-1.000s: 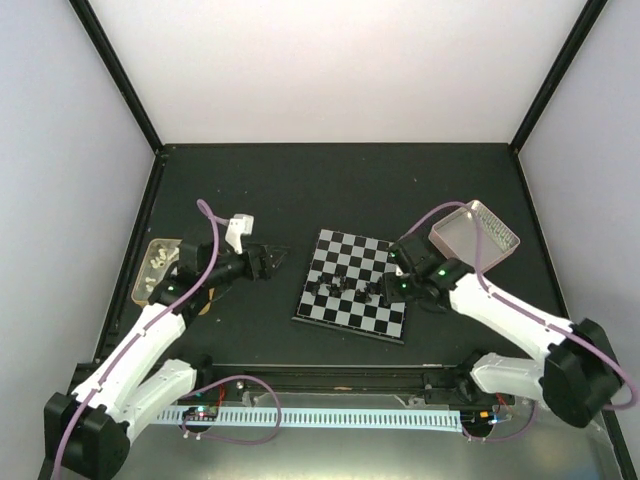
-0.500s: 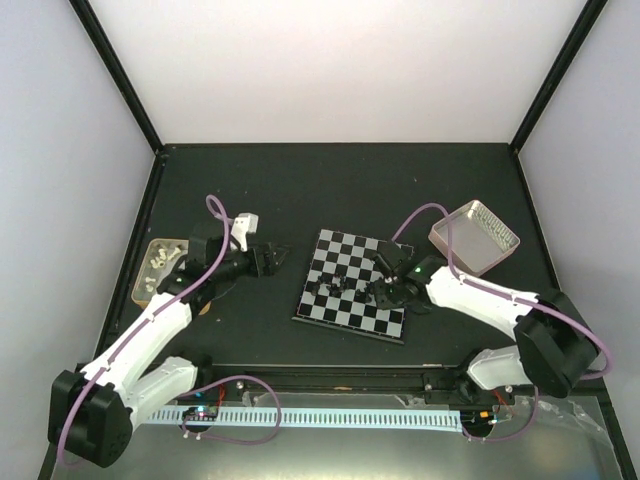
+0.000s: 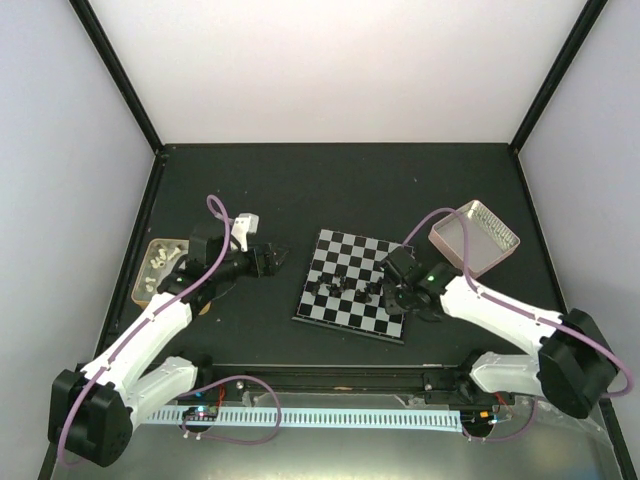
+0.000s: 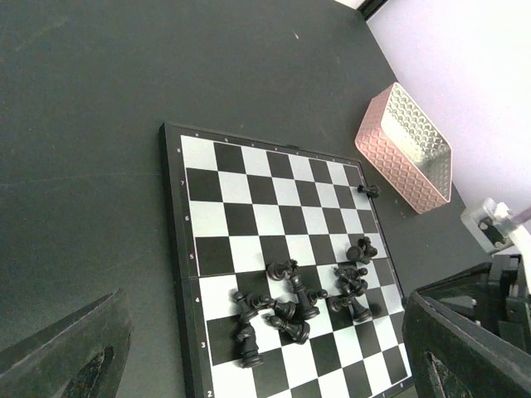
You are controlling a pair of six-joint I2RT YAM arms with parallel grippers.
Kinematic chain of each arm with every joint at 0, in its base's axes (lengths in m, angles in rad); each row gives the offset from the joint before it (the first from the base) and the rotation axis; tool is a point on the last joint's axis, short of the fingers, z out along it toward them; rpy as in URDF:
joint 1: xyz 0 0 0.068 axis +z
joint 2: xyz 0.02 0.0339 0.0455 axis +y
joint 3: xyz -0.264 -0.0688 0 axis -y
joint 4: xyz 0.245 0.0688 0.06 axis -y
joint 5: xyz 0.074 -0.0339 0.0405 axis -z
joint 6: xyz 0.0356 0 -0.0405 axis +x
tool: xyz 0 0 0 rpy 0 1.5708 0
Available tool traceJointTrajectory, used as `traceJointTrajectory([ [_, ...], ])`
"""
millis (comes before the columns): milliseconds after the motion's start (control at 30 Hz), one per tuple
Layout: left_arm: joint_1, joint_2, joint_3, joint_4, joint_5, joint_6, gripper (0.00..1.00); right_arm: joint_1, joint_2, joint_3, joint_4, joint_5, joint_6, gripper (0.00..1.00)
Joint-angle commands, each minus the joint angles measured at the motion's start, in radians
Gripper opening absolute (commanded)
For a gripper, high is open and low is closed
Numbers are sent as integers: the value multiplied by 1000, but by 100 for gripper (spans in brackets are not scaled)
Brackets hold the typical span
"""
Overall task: Set up the chess pieces on the board
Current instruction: Pick up the chess piece from the chessboard, then place the chess piece on the chessboard.
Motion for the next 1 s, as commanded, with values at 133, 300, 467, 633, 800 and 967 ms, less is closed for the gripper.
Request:
traceJointTrajectory([
  [133, -4, -16, 32, 10, -17, 13, 90, 9, -64, -63, -43, -39, 20, 1],
  [300, -5, -17, 29, 9, -18, 11, 90, 22, -63, -78, -35, -66, 20, 1],
  [467, -4, -18, 29, 9, -17, 8, 90, 26, -42, -92, -2, -78, 20, 1],
  [633, -5, -24, 33, -7, -10, 3, 91, 27, -21, -97, 8, -67, 38, 1],
  [800, -3, -30, 48, -20, 10, 3, 91, 27, -41, -87, -21, -62, 59, 19],
  [967, -3, -33, 69, -38, -4, -3, 94, 27, -104, -37, -47, -65, 67, 44],
])
